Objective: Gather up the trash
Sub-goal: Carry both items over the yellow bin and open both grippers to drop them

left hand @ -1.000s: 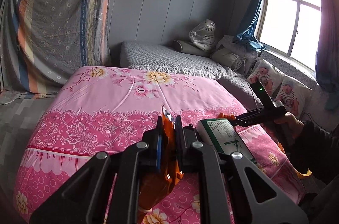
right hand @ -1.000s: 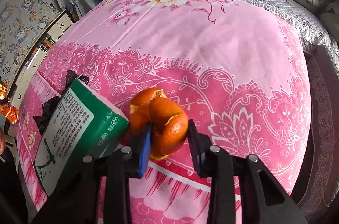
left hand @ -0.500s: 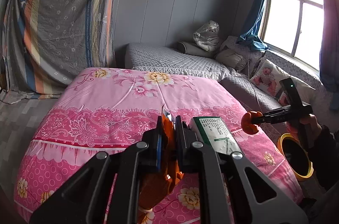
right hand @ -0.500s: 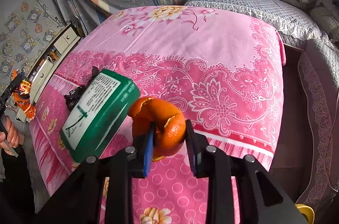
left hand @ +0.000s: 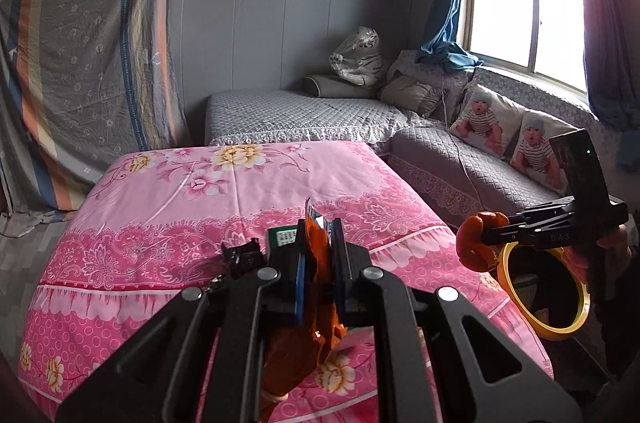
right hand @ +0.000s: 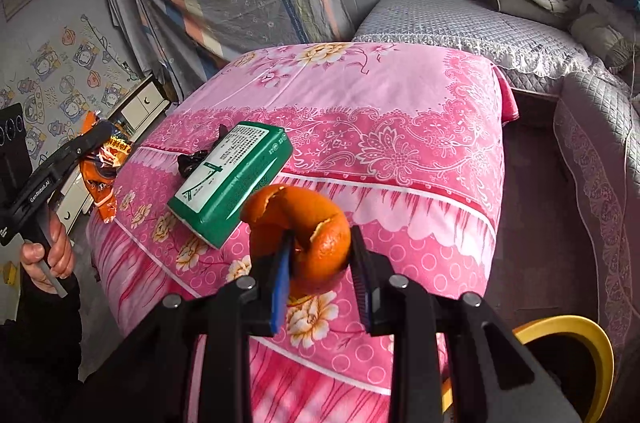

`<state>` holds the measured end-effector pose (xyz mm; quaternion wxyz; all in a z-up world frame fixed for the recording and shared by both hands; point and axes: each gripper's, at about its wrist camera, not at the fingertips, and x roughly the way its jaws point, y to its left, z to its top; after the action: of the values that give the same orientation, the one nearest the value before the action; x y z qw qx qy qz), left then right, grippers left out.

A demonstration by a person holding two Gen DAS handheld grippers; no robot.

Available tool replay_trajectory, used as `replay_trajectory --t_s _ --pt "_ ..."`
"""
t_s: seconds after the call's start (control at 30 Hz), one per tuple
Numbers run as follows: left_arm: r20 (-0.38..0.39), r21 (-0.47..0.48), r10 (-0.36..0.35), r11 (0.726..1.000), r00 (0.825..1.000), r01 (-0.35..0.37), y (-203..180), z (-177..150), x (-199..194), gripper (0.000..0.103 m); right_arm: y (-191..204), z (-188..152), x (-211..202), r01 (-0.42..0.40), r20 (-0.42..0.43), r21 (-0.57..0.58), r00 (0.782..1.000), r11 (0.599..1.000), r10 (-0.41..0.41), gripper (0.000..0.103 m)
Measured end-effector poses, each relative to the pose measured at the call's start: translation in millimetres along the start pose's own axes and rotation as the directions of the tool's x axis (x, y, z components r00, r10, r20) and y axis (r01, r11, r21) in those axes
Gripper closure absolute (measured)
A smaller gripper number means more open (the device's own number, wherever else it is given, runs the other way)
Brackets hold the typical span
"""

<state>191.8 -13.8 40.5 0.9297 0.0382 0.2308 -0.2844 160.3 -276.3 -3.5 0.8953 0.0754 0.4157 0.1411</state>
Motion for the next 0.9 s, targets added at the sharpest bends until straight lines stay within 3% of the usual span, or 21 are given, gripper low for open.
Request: replay_trajectory --t_s 0.47,0.67,0.9 --pt "-0.037 0.155 -0.112 0.981 0.993 0.117 -128.1 25.9 48.9 0.093 -79.5 -47.9 -78.5 0.104 0.123 0.192 0.984 0.976 -0.129 0.077" --pt "-0.051 0.217 -0.107 0.969 0.993 0.116 -173.2 29.7 63.5 0.093 -115.9 -74.3 -104.8 0.156 0.152 0.292 0.966 0.944 -0.207 0.077" --pt "-0.084 0.264 -0.154 0.949 0.984 0.171 -220.9 29.9 79.4 0.093 -146.7 -108.9 -120.3 0.26 0.136 0.386 0.933 0.885 -0.333 0.077"
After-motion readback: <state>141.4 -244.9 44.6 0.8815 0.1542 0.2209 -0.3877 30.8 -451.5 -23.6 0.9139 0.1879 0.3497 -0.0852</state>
